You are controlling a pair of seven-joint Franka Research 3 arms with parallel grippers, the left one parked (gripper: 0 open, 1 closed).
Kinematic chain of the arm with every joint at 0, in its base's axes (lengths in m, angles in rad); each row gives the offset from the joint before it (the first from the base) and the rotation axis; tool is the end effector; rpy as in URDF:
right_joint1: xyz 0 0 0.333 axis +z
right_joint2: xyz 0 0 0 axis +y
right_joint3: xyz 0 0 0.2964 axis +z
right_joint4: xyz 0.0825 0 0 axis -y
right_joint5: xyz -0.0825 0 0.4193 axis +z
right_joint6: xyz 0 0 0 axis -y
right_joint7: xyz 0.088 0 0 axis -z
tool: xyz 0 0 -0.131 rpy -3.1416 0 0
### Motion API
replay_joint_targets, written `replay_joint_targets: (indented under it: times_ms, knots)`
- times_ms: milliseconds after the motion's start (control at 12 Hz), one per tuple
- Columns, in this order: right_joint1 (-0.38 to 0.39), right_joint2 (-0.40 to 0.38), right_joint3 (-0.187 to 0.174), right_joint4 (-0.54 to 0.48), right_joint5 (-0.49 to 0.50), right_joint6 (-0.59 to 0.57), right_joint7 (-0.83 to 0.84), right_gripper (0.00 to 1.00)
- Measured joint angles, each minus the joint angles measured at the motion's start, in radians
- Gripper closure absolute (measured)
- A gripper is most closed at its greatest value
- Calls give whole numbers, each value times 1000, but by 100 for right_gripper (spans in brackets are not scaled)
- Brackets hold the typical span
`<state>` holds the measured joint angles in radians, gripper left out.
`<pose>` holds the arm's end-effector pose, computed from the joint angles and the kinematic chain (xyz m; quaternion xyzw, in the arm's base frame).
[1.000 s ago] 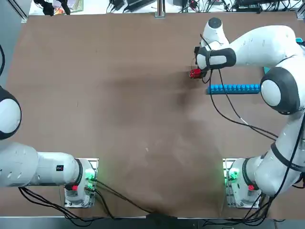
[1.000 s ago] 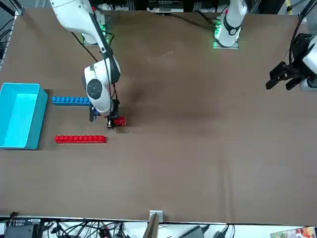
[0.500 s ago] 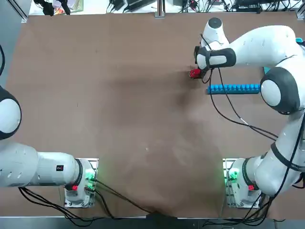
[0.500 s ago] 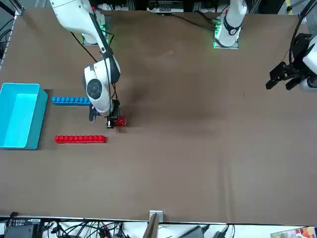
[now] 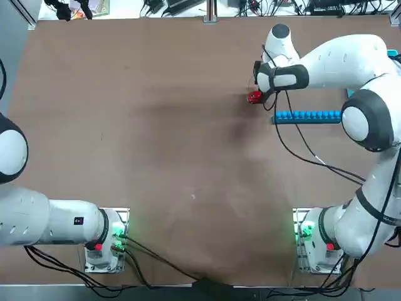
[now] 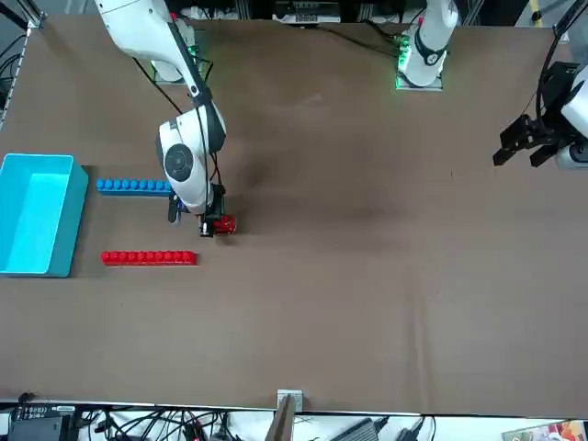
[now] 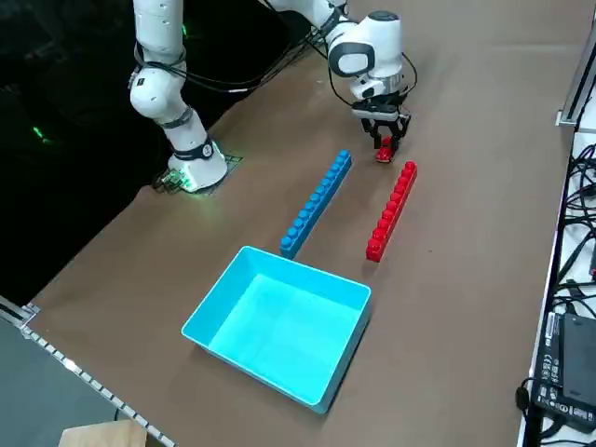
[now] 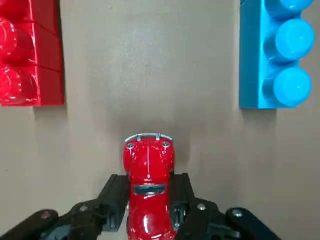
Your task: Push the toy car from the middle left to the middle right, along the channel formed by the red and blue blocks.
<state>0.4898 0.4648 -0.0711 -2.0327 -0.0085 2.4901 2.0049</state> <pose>0.5594 0.2473 0.1443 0.7066 -0.7074 0.0162 0.0095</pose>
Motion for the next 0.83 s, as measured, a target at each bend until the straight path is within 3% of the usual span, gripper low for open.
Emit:
replay_joint_targets:
  times_ms: [833]
  knots:
    - [49,16,0,21,1,20,37,53]
